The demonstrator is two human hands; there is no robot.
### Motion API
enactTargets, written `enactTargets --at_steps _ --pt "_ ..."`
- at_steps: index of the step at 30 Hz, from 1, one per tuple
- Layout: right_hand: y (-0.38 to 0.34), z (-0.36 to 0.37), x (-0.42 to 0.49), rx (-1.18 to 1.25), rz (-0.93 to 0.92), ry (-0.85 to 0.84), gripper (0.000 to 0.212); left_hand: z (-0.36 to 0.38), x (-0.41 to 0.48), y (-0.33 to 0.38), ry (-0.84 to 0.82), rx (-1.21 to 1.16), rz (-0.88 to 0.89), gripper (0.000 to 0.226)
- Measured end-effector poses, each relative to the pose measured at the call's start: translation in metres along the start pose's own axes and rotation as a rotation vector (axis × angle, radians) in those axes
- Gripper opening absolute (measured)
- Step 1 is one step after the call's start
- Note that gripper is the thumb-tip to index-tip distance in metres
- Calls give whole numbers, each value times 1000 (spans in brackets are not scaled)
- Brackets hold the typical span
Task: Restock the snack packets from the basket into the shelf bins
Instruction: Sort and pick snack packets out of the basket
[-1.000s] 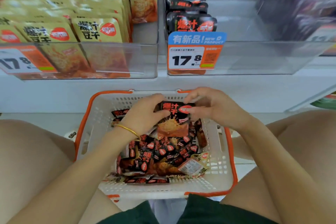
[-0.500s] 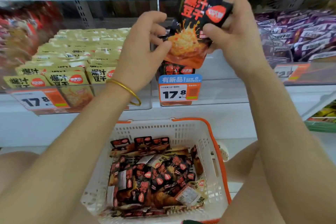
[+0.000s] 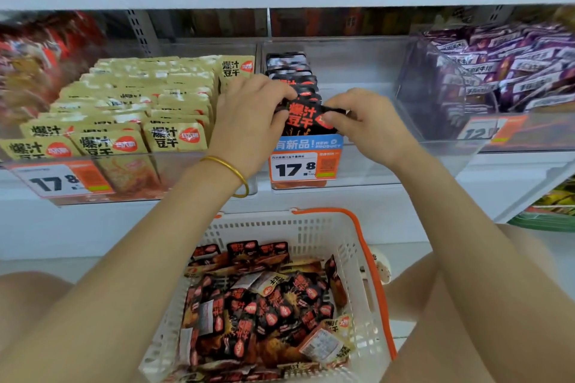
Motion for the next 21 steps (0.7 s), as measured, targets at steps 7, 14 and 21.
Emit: enactTargets --at_steps 7,14,21 --pt "1 3 0 -12 39 -17 15 7 3 -4 -37 -5 -116 10" --pt "9 10 1 164 230 -172 15 5 9 -4 -104 178 -84 6" --pt "9 16 5 177 321 -281 15 5 8 -11 -144 231 -101 7"
Point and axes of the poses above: each hand's wrist, its own x-axis towards the middle knuckle, its own z-axis out of the palm, y = z × x, the point moved 6 cm from there along x, towards the middle knuckle, and after that the axes turned 12 degrees about y, right-handed, at the moved point
